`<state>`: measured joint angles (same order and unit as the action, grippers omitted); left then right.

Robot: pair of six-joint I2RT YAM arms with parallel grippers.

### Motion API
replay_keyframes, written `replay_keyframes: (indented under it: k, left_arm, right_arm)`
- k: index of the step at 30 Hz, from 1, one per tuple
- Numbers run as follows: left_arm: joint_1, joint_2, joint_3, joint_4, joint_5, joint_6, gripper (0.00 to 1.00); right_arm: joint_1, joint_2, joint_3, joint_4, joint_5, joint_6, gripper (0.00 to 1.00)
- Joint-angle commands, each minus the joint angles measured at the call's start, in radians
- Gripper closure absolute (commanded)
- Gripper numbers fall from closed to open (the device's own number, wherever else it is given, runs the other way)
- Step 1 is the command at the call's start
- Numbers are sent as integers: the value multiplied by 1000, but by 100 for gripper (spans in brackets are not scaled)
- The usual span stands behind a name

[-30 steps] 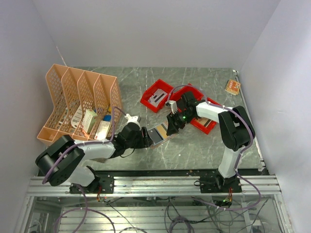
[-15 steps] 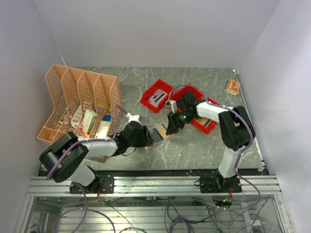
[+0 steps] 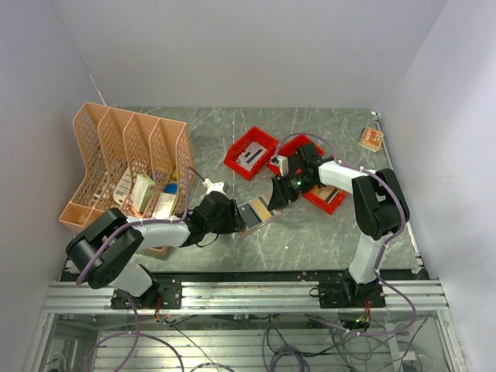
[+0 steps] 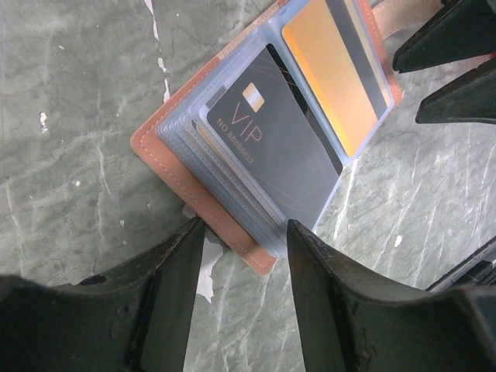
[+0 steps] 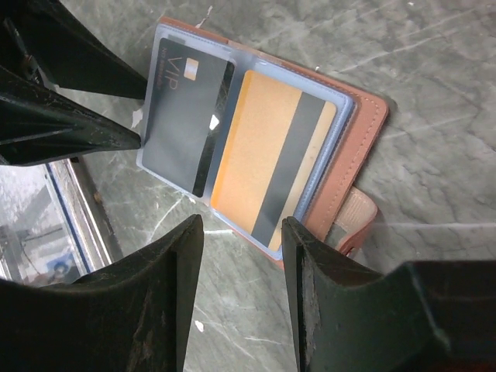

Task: Put the credit cards into the card holder
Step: Turn over the card slot in the card holder.

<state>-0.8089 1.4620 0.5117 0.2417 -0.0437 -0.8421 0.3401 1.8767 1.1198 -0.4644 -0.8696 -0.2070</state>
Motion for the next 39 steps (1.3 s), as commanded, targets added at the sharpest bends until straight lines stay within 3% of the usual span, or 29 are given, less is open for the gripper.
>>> replay_keyframes:
  k: [1,8,20,28,39]
  left_arm:
    - [-5,28,30,-5,-25,17,42]
    - [-5,40,31,-7,-24,16,43]
    - [-5,44,28,-1,-21,15,43]
    - [-5,50,30,5,-16,15,44]
    - [-6,55,30,4,-13,17,44]
  right_arm:
    - [-8,18,3,17,22,20,55]
    - [-8,53,8,6,2,23,55]
    - [-9,41,4,15,98,26,51]
    - [-4,76,6,5,33,34,51]
    - [-4,68,0,24,-174,66,54]
